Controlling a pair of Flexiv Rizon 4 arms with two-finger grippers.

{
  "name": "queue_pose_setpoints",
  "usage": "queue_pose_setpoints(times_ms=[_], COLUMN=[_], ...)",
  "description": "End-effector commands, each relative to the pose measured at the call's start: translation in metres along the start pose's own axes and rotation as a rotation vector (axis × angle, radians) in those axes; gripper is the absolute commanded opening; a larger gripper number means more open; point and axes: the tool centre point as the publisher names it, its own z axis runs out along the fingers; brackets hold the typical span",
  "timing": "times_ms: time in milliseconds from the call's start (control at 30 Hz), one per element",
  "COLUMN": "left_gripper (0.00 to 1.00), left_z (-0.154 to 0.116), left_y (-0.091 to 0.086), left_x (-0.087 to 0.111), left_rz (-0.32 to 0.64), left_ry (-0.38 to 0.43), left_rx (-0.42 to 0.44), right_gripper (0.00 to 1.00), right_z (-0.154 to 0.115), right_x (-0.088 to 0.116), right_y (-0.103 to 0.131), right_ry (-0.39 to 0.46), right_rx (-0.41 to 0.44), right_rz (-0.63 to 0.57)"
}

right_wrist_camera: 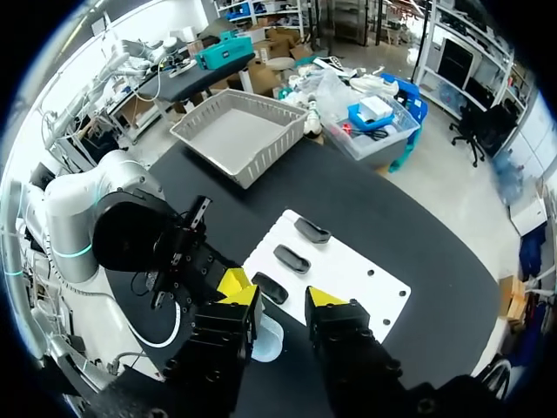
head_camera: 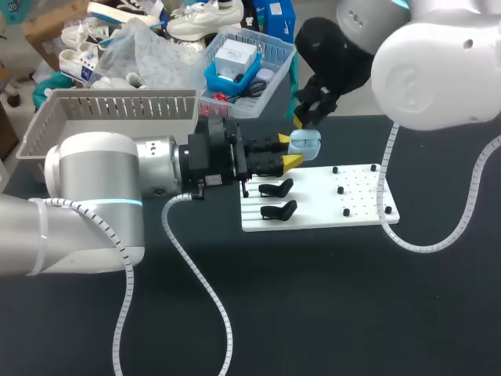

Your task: Pick up each earbud case from the left stands, insert the matching earbuds, close the lid, and place the case in the box.

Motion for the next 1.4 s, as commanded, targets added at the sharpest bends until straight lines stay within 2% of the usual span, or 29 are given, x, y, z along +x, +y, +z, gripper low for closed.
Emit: queue_pose_setpoints(times_ms=[33, 333, 667, 933, 1000, 1033, 1400], left_gripper=[0.00, 0.00, 0.00, 0.00, 0.00, 0.00, 0.00], left_z=[0.001, 0.001, -0.002, -0.021, -0.025, -0.027, -0.070], left_y=[0.000, 0.000, 0.001, 0.016, 0.021, 0.023, 0.048], left_x=[0.000, 0.000, -0.001, -0.008, -0.009, -0.010, -0.002], left_rz=[0.000, 0.000, 0.000, 0.033, 0.034, 0.034, 0.002], left_ry=[0.003, 0.003, 0.000, 0.025, 0.024, 0.024, 0.037], left_rx=[-0.002, -0.002, -0.006, -0.021, -0.024, -0.025, -0.094], right_gripper=[0.32, 0.34, 0.35, 0.35, 0.36, 0.38, 0.38], right_z=[-0.004, -0.017, -0.038, -0.041, -0.043, -0.044, -0.049], right_x=[0.007, 0.016, 0.042, 0.062, 0.067, 0.070, 0.098], right_y=[0.004, 0.009, 0.009, 0.008, 0.010, 0.012, 0.016], right_ry=[-0.013, -0.047, -0.135, -0.160, -0.180, -0.191, -0.267], right_rx=[0.006, 0.012, 0.009, -0.017, 0.010, -0.007, -0.049], right_rz=[0.000, 0.001, 0.032, 0.055, 0.042, 0.038, -0.006])
